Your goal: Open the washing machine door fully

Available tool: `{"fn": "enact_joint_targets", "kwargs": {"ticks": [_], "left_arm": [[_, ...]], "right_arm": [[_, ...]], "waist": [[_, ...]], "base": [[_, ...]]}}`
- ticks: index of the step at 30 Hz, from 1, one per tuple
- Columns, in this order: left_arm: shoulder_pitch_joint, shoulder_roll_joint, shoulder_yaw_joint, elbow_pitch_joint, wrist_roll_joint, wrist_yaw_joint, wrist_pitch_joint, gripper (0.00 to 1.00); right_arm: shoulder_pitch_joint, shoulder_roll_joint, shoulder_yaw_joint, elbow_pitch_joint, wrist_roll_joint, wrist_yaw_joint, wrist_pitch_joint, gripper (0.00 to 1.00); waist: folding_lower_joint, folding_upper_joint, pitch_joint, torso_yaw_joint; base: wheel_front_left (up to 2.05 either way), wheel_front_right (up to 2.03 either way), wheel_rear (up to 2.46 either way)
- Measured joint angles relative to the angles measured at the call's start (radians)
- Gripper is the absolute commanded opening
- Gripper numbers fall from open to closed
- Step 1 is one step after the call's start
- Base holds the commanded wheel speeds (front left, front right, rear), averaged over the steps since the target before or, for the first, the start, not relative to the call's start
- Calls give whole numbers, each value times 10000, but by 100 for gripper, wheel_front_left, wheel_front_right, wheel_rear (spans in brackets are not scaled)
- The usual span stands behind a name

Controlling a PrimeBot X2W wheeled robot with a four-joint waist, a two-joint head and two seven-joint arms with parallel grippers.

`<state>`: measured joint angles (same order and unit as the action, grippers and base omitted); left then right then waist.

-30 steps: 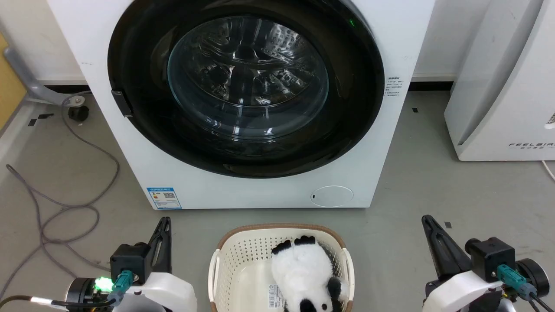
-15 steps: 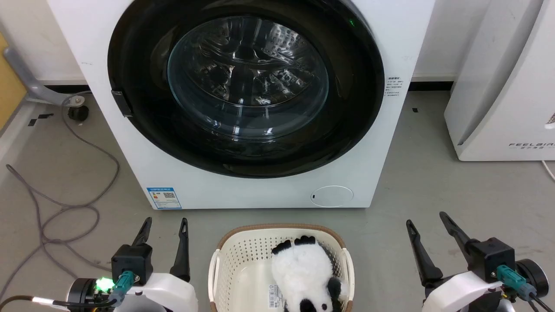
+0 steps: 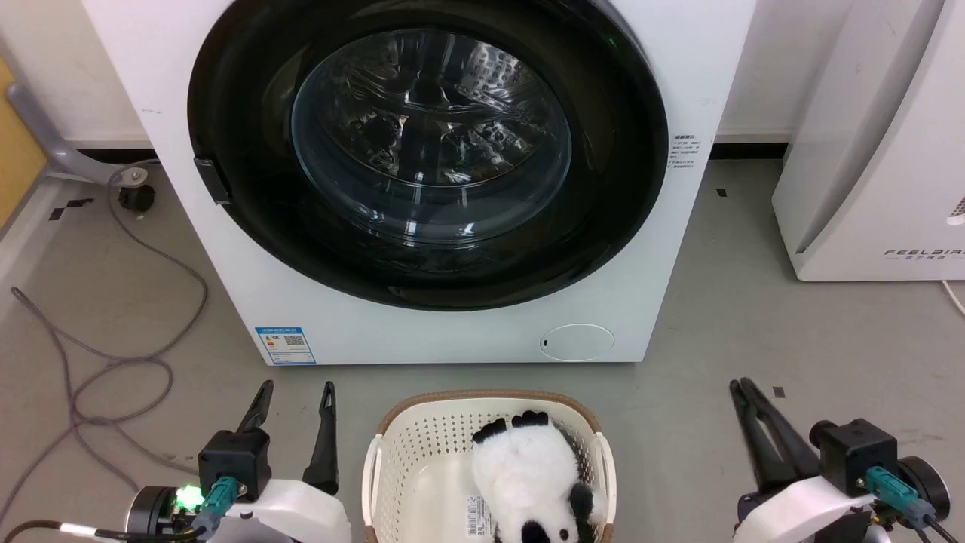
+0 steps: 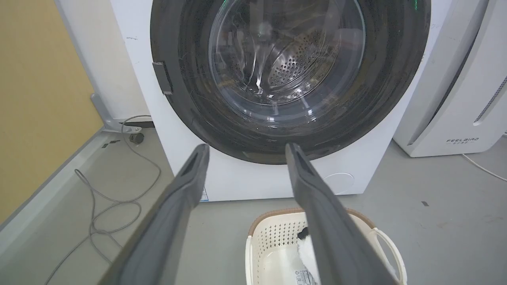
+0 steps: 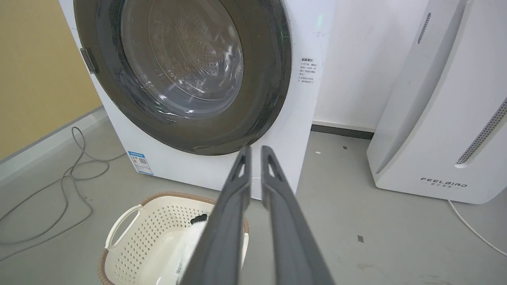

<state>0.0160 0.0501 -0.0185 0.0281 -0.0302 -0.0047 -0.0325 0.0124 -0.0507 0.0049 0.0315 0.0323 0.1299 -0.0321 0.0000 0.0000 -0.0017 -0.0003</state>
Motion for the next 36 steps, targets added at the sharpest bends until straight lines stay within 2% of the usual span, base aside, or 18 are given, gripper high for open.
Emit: {"fn": "enact_joint_targets", "kwargs": {"ticks": [18, 29, 36], "left_arm": [[-2, 0, -54, 134, -263, -75, -382, 100], [-123, 0, -63, 176, -387, -159, -583, 100], [-224, 0, -105, 242, -589, -163, -754, 100]], "right_arm": [[-11, 0, 48, 320, 769, 0, -368, 0], [-265, 0, -155, 40, 3214, 0, -596, 0], [-805, 0, -309, 311, 5003, 0, -765, 0]], "waist": [[0, 0, 141, -13], [0, 0, 345, 67], [0, 0, 482, 136]], "base": [[0, 0, 0], [0, 0, 0], [0, 0, 0]]}}
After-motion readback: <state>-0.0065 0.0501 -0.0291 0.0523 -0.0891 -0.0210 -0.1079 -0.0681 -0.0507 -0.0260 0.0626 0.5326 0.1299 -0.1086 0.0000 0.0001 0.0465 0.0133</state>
